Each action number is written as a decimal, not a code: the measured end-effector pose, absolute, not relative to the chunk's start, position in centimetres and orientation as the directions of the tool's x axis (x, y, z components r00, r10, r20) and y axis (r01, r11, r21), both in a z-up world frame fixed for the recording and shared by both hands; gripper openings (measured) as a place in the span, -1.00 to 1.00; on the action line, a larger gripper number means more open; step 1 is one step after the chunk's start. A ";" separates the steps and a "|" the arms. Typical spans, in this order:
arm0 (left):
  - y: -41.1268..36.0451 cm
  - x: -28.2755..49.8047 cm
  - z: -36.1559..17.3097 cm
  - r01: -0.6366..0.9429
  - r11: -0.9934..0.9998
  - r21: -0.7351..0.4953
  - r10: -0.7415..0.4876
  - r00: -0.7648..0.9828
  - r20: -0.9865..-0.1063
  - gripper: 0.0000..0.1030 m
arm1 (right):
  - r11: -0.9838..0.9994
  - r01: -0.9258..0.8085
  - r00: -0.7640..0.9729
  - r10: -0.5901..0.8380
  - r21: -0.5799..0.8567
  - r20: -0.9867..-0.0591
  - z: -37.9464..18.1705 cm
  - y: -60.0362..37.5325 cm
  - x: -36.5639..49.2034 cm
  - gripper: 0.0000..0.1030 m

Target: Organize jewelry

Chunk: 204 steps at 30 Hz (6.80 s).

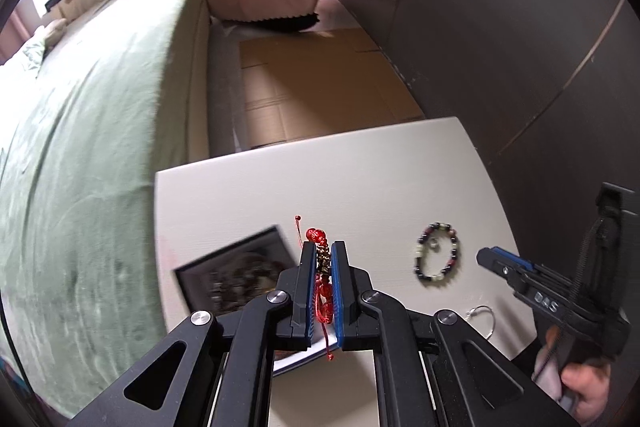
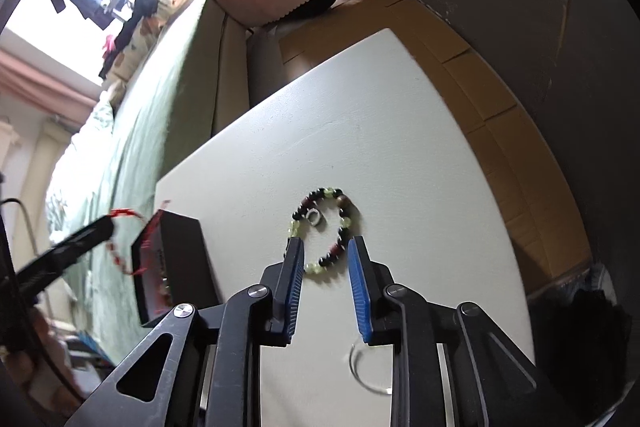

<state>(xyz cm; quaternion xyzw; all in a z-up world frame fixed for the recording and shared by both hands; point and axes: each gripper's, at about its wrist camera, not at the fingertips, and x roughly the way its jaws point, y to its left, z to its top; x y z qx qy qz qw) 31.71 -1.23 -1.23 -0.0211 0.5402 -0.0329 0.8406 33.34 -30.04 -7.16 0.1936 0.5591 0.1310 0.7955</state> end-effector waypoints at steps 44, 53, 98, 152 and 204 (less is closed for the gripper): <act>9.8 26.9 -2.6 -0.097 0.974 -0.203 -0.149 0.395 -0.907 0.32 | 0.885 -0.288 0.493 0.465 0.366 -0.736 2.3 -19.6 28.9 -0.78; 12.8 24.1 -1.5 -0.124 0.973 -0.196 -0.126 0.430 -0.894 0.32 | 0.810 -0.386 0.435 0.582 0.442 -0.687 2.6 -13.1 28.3 -0.78; 2.6 14.8 4.3 0.096 0.978 -0.187 -0.201 0.688 -0.698 0.79 | 0.940 -0.122 0.548 0.332 0.319 -0.768 6.3 -29.6 18.8 0.88; -19.5 26.6 -13.6 0.401 0.913 -0.076 -0.189 0.251 -0.949 -0.95 | 0.910 0.169 0.452 0.270 0.379 -0.850 -3.0 -45.0 19.7 0.73; 7.2 29.9 -7.0 0.046 0.960 -0.275 -0.269 0.413 -0.870 -0.95 | 0.984 -0.167 0.231 0.093 0.055 -0.969 -8.0 -19.7 35.5 -0.57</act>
